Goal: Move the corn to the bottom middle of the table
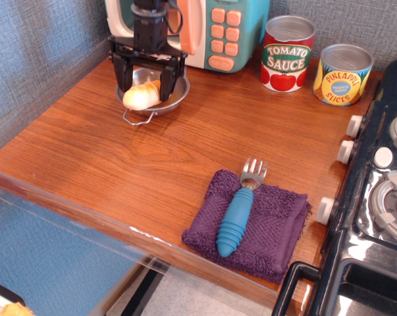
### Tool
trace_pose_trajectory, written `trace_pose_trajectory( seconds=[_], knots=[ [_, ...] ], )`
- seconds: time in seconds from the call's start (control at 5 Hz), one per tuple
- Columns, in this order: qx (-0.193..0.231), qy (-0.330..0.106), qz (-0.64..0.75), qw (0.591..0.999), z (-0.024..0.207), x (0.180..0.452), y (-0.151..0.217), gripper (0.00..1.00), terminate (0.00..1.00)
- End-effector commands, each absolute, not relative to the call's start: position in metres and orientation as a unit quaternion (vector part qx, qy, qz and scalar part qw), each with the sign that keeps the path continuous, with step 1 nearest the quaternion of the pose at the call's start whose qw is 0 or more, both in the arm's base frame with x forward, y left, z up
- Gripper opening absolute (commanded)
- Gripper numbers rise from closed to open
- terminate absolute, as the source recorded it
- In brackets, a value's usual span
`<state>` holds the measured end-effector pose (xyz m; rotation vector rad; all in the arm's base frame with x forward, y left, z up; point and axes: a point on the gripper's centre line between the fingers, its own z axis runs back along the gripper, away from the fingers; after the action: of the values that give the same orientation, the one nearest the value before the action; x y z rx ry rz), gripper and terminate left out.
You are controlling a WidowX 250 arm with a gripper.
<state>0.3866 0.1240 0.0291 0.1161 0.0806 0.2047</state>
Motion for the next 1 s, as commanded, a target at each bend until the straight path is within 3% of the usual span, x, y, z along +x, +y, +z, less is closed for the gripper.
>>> trace_pose_trajectory(
  seconds=[0.0,0.2,0.6,0.8],
  knots=[
    [0.057,0.012,0.109,0.992,0.047,0.391,0.133,0.0,0.0],
    [0.062,-0.021,0.119,0.991,0.072,0.389,0.135,0.0,0.0],
    [0.027,-0.141,0.102,0.984,0.152,0.372,0.134,0.0,0.0],
    [0.026,-0.13,0.07,0.989,0.145,0.343,0.12,0.0,0.0]
  ],
)
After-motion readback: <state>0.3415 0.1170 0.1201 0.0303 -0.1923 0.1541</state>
